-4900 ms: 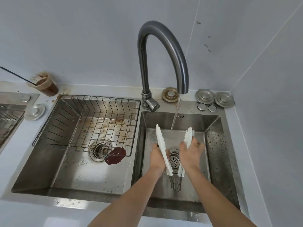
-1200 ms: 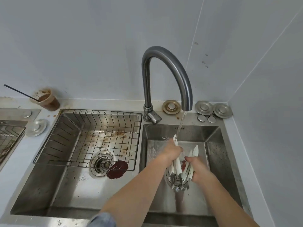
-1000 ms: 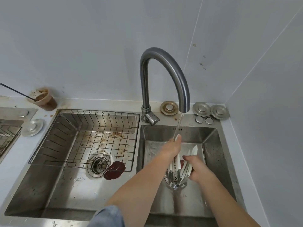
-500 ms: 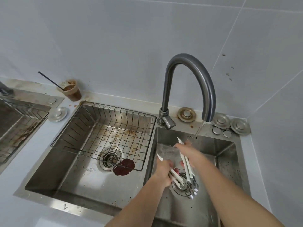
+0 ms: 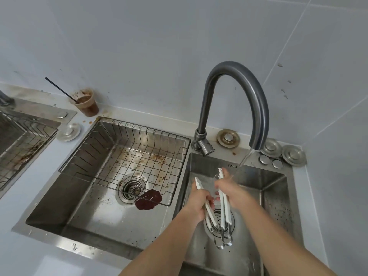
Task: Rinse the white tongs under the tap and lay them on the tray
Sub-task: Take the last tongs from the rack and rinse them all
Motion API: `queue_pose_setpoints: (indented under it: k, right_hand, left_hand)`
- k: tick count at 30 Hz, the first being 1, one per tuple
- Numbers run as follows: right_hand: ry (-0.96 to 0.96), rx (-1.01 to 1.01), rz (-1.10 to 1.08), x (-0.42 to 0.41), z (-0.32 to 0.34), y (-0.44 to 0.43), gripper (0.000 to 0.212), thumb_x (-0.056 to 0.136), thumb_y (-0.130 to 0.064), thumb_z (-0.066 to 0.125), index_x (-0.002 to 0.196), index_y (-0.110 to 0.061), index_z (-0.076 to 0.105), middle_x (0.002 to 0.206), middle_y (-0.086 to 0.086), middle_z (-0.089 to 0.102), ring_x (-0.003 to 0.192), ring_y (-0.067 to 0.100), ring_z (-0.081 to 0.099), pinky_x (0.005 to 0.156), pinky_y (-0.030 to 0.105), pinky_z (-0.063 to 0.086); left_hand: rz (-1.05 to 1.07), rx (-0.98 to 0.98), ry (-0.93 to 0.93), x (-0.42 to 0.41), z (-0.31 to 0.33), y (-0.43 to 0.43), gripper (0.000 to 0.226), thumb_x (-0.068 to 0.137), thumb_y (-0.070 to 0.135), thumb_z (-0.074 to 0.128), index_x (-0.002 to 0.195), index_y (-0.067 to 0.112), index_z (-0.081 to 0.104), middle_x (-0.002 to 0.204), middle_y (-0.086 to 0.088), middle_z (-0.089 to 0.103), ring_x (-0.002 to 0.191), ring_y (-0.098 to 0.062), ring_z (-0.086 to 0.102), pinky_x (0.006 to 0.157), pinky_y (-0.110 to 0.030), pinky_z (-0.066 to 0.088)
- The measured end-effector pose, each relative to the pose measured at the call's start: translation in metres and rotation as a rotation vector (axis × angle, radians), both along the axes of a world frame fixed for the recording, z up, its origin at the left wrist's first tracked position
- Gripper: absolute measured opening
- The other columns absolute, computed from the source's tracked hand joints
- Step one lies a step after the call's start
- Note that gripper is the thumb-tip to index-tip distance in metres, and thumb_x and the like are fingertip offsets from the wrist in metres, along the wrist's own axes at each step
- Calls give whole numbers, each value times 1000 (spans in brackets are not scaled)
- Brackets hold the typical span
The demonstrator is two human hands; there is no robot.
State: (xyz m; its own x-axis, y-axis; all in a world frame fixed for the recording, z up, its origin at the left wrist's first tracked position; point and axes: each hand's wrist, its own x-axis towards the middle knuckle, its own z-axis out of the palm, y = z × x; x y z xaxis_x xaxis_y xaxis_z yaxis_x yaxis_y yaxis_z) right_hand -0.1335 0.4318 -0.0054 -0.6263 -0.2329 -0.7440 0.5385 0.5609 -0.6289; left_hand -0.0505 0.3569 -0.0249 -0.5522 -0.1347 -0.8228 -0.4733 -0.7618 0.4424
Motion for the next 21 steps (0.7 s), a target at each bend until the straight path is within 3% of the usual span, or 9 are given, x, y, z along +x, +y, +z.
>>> queue_pose_setpoints:
  k: [2,4,6,8,11,15,18,19,21]
  right_hand:
    - [76,18,-69,1,-1,1,75,83,4,42,147,-30,23,150,8,34,130,30,43,100,40,44]
    - [170,62,-89,2,3,-1,61,84,-1,44,139,-25,32,131,6,48,107,26,53,85,37,46]
    - [230,127,-58,1,7,-4,52,84,-8,47,132,-19,32,120,8,48,90,22,48,72,31,40]
    - [252,192,-10,0,9,-7,51,86,-18,51,132,-17,28,121,13,48,91,26,48,71,30,37]
    - [243,235,32,-4,11,-5,64,87,-24,55,140,-11,23,137,14,44,113,31,49,79,30,34]
    - [137,56,-84,-8,17,2,61,76,-2,62,132,-8,38,118,12,55,101,25,55,75,31,44]
    - [77,-9,-151,-6,22,11,75,65,13,63,132,-10,40,115,19,58,99,34,63,53,31,53]
    - [50,-41,-190,-4,22,16,76,68,14,63,133,-15,38,117,19,57,98,34,64,54,33,57]
    - [-33,-142,-265,1,20,23,66,77,13,58,130,-20,40,114,21,59,93,36,67,66,44,61]
  left_hand:
    - [-10,7,0,-3,1,5,43,84,-8,41,125,3,47,60,-10,62,43,-14,51,49,-26,43]
    - [-23,28,9,-5,0,10,25,90,5,43,114,5,50,56,-7,55,44,-14,47,47,-25,39]
    - [-39,41,15,-5,1,14,27,93,19,41,113,3,52,66,-9,50,52,-17,44,50,-27,37]
    - [-46,48,14,-5,3,16,40,94,29,39,118,1,54,77,-13,50,60,-20,46,55,-29,38]
    - [-58,77,10,-6,5,17,48,95,37,39,120,0,56,87,-17,50,69,-23,47,59,-30,39]
    - [-102,-10,-5,-16,8,12,32,94,31,43,115,8,50,66,-5,45,49,-15,39,41,-25,36]
    - [-87,-179,-14,-24,5,7,45,93,13,47,136,25,42,96,-22,64,58,-22,58,53,-34,53]
    - [-76,-216,-11,-26,4,6,50,93,10,46,138,31,38,107,-27,63,59,-22,62,54,-35,54]
    - [-46,-263,-22,-28,5,0,60,92,3,46,140,37,33,111,-24,63,56,-20,65,44,-27,51]
